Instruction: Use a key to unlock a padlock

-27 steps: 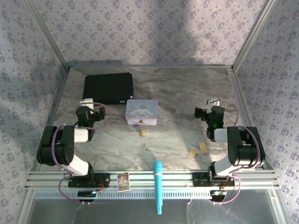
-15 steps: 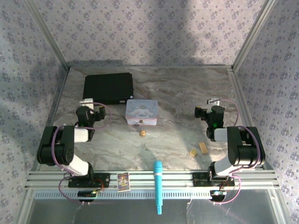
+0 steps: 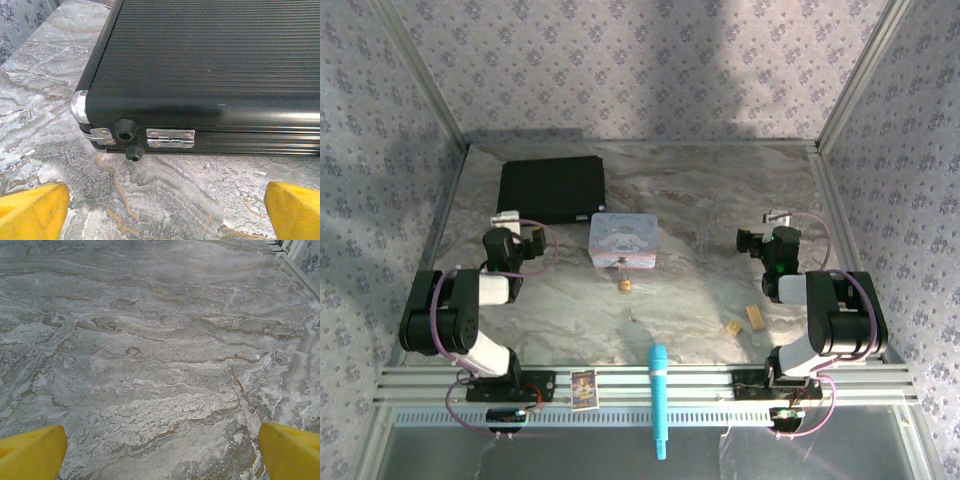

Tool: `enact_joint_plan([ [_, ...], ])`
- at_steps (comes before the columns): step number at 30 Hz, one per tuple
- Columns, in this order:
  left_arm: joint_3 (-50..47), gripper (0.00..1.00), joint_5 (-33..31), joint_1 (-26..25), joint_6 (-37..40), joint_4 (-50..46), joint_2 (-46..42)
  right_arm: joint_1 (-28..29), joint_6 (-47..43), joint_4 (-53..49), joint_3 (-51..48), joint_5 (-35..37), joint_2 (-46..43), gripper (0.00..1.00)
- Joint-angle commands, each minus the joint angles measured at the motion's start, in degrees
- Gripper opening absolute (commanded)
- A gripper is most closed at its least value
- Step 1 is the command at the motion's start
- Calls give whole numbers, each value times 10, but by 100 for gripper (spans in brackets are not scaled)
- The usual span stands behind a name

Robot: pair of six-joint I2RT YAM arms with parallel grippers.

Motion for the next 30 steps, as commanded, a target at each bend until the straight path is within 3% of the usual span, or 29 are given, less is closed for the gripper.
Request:
enact_joint_plan([
  [1,15,100,11,5,7,17,4,-4,-11,13,11,10,7,99],
  [17,17,100,36,4,16,11,-1,-4,-10,12,9,13,3,99],
  [24,12,100,-19,-1,1,-77,-118,-4,-10,-122,45,15,-96,99],
  [26,23,100,-43,-4,-32,-136,-168,-3,1,-167,57,14,-134,99],
  [30,79,100,-52,-3,-208,-311,-256,-4,41,-294,101,-37,-213,99],
])
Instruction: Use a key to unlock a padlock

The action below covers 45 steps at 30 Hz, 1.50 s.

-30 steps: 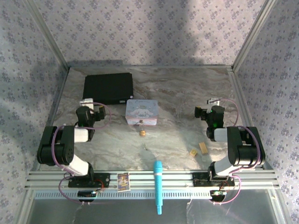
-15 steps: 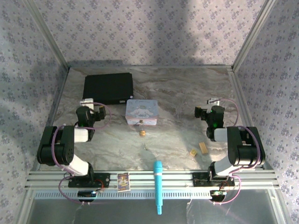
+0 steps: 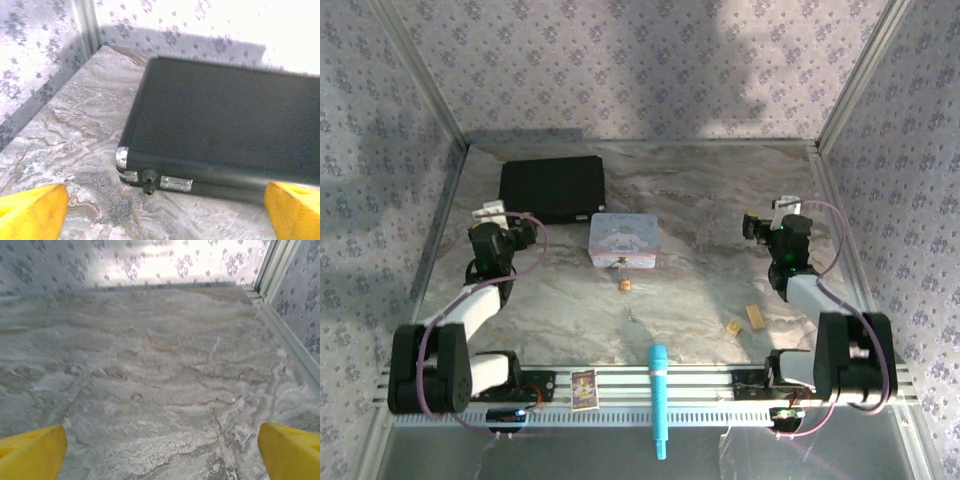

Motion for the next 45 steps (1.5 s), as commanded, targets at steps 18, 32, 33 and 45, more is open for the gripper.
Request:
enact_joint_plan([
  [18,135,100,299,-124,-312,-429,-65,210,124,-440,177,-153,-65,89],
  [32,67,100,274,-291,-417,-427,-127,522,253,-339,133,-53,35,74],
  [33,58,100,283,-298,-424,-407,-125,542,259,-330,136,-42,54,71],
  [45,29,100,272,-313,-460,-376,-133,637,314,-289,140,9,160,49],
])
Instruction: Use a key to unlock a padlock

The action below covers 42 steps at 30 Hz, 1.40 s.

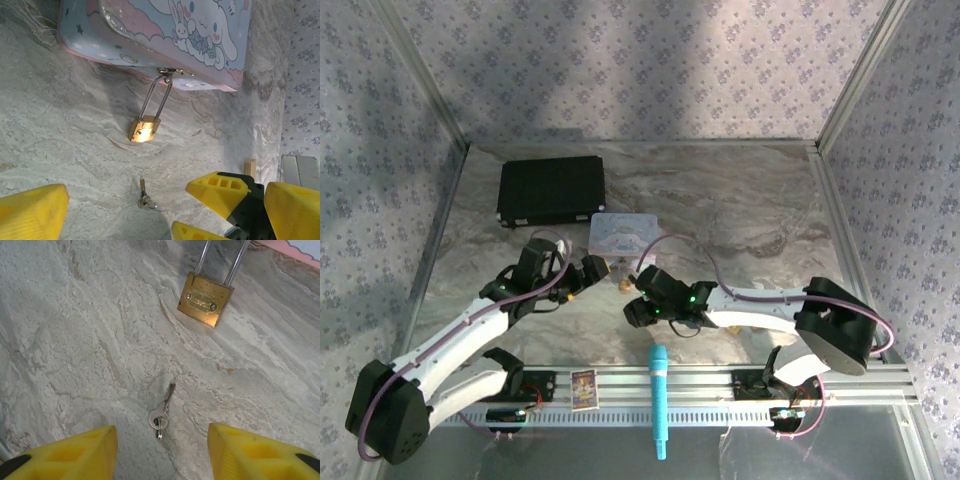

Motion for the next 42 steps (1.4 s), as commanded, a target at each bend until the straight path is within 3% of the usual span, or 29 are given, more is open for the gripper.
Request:
enact_joint_plan([
  [1,-9,100,-9,-4,-16,16,-12,7,25,15,-3,23,10,48],
  [18,-33,100,-23,-14,-35,40,-10,44,42,-10,20,59,88,35],
  [26,-44,100,-36,-15,-35,38,-20,44,44,21,24,38,111,31],
  [34,-47,100,-42,-16,-37,39,-17,37,46,29,12,8,121,6],
  [42,-110,91,-71,-59,-160,194,13,-4,8,52,-19,-62,79,1],
])
